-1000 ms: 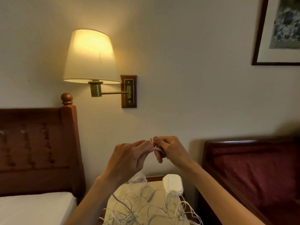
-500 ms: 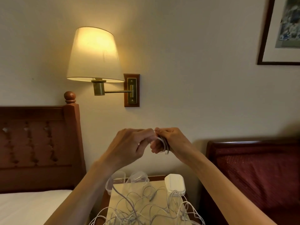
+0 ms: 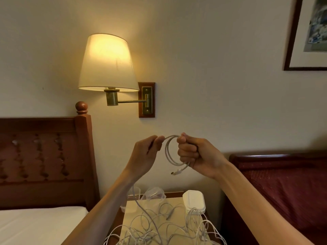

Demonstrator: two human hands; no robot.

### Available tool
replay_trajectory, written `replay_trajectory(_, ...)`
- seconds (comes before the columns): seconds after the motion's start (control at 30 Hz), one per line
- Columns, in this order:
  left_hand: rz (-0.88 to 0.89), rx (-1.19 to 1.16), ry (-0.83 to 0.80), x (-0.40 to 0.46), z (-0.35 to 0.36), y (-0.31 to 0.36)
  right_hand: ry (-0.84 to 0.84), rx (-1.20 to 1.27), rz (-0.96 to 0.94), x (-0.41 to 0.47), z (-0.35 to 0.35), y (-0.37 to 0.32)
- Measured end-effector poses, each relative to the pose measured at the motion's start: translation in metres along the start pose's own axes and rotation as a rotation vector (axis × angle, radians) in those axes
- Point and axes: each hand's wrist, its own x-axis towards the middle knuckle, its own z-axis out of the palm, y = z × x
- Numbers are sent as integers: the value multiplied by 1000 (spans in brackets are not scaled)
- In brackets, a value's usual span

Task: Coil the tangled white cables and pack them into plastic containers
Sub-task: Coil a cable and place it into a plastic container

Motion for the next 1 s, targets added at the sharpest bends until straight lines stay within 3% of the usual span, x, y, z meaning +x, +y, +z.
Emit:
replay_trajectory(0.17, -229, -214, -8, -54, 16, -57, 70, 182, -67, -4, -7, -26)
replay_trajectory(0.3, -426, -187, -24, -91, 24, -76, 145, 137, -99, -3, -18, -35)
replay_trajectory(0.33, -449, -145, -72, -92, 25, -73, 172, 76, -113, 0, -19, -33)
replay_trajectory(0.4, -422, -20, -315, -83, 26, -49, 241, -135, -161, 5, -18, -24)
replay_trajectory(0.47, -300, 133, -580, -66, 25, -15, 287, -422, -223, 10, -15, -11)
replay_trajectory(0.5, -225, 191, -626, -56, 22, 0, 293, -566, -248, 10, -13, -5)
replay_trajectory(0.63, 38, 297, -438, -21, 0, 40, 254, -935, -264, 9, -14, 15)
replay_trajectory(0.73, 172, 428, -262, -3, -11, 37, 210, -1018, -248, 6, -13, 19)
replay_trajectory(0.87, 208, 484, -135, 9, -14, 17, 160, -822, -100, 3, -11, 14)
replay_trajectory(1.0, 145, 306, -52, 7, -6, -1, 36, -609, 35, -3, -12, 7)
